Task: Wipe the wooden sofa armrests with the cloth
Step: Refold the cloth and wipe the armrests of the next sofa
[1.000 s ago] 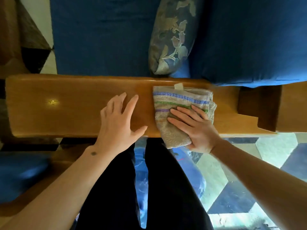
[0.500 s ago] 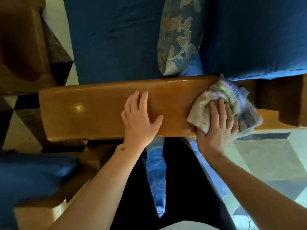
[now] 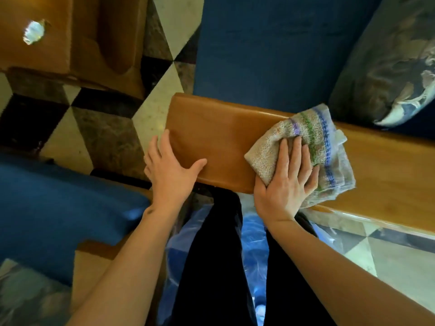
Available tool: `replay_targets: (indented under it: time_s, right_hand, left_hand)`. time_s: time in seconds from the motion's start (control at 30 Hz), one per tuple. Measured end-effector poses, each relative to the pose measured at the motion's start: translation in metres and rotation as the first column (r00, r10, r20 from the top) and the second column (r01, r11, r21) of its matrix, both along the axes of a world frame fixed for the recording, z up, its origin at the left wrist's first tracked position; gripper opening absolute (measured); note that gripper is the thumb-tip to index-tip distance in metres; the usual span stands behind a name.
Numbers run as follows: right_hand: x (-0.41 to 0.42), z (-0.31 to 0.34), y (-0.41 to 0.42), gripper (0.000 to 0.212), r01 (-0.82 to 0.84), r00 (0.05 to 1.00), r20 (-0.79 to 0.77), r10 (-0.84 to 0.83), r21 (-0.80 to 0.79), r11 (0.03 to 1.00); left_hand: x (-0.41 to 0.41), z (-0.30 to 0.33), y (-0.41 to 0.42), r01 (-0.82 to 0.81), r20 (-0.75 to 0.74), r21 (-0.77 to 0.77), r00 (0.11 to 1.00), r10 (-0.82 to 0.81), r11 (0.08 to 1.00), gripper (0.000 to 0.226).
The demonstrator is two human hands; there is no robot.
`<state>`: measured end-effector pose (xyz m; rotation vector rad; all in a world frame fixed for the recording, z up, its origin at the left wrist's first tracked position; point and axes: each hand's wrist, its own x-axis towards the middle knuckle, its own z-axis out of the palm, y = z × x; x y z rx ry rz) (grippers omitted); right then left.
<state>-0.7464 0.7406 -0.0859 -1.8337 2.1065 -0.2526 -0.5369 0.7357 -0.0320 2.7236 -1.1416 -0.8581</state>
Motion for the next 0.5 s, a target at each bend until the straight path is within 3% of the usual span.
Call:
replay_targets:
  time_s: [0.07,0.13,0.23,0.3,0.4,0.5]
  right_hand:
    - [0.031,0.002,-0.003,0.08,-0.068,0.998,0.0,0.068,0.001,0.998]
    - [0.066,0.003,-0.006,0.082,-0.135,0.991,-0.01,0.135,0.009,0.991]
    - [0.121,0.005,-0.013,0.083,-0.247,0.969,0.011,0.247,0.019,0.969]
    - [0.142,0.003,-0.014,0.085,-0.43,0.903,0.015,0.43,-0.004,0.903]
    - [0.125,-0.004,-0.025,0.085,-0.769,0.635,0.017,0.772,-0.083,0.634]
    - [0.067,-0.006,-0.05,0.081,-0.968,0.235,0.0,0.972,-0.093,0.234]
  left_hand:
    - [0.021,-0.001,0.003,-0.062,-0.029,-0.024,0.998,0.061,0.998,0.108]
    - [0.041,-0.004,0.005,-0.145,-0.151,-0.055,0.979,0.135,0.988,0.106]
    - [0.061,-0.003,0.009,-0.271,-0.384,-0.028,0.891,0.24,0.962,0.085]
    - [0.067,-0.001,0.012,-0.266,-0.395,-0.015,0.887,0.238,0.964,0.069]
    - [0.07,0.002,0.018,-0.227,-0.385,0.049,0.894,0.228,0.973,0.067]
    - [0.057,0.011,0.025,-0.093,-0.306,0.085,0.945,0.115,0.992,0.071]
